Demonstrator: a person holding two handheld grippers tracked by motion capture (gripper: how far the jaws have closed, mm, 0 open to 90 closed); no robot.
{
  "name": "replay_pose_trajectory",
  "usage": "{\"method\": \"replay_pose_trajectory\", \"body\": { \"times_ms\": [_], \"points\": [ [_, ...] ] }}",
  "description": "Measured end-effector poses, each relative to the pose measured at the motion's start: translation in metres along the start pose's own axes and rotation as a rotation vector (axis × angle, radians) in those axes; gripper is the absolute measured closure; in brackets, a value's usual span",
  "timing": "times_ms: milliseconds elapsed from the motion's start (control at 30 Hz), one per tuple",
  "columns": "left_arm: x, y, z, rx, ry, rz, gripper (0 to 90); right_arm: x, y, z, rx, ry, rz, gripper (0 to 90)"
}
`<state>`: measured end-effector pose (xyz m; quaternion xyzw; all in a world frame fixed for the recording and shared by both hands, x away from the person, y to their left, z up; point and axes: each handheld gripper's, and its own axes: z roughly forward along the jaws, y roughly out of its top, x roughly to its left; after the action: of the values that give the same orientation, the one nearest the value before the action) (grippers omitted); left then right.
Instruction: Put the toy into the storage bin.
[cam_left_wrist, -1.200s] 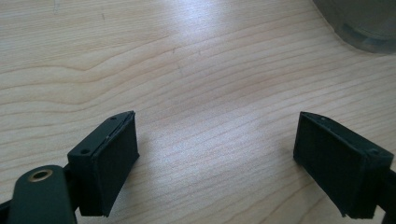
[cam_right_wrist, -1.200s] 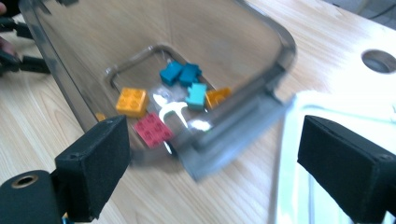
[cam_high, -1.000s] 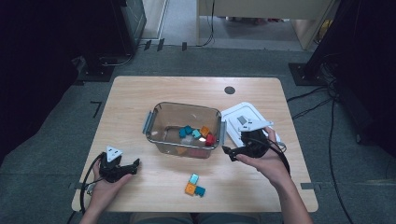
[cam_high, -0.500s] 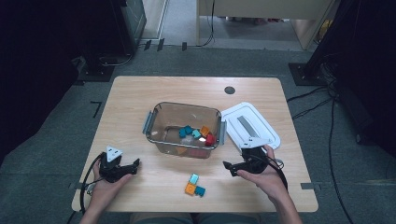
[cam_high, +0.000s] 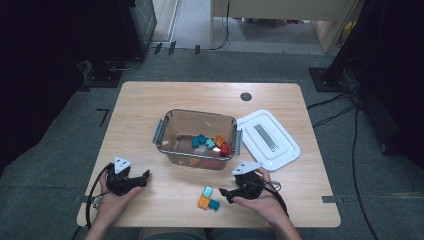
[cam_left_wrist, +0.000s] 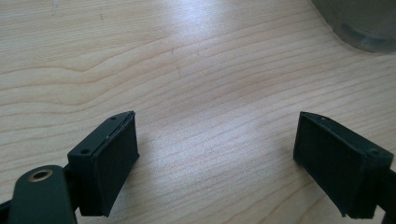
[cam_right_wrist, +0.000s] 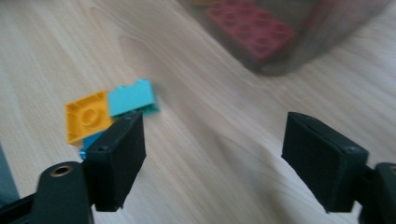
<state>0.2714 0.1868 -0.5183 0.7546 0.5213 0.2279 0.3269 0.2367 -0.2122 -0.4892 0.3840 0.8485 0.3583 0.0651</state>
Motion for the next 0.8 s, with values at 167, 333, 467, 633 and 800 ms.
{"method": "replay_pose_trajectory", "body": {
  "times_ms": [167, 333, 467, 633, 800],
  "points": [
    [0.000, 0.000, 0.000, 0.000, -0.001, 0.001, 13.5, 0.014, 0.002, 0.014, -0.015, 0.068, -0.017, 34.4],
    [0.000, 0.000, 0.000, 0.000, -0.002, 0.002, 13.5, 0.022, 0.002, 0.022, -0.026, 0.078, -0.043, 41.0],
    [0.000, 0.000, 0.000, 0.000, -0.002, 0.002, 13.5, 0.030, 0.002, 0.027, -0.088, 0.065, -0.069, 49.0],
    [0.000, 0.000, 0.000, 0.000, -0.002, 0.002, 13.5, 0.033, 0.004, 0.034, -0.103, 0.083, -0.050, 52.2],
    [0.000, 0.000, 0.000, 0.001, -0.003, 0.003, 13.5, 0.037, 0.004, 0.040, -0.096, 0.096, -0.060, 52.9]
  ]
}}
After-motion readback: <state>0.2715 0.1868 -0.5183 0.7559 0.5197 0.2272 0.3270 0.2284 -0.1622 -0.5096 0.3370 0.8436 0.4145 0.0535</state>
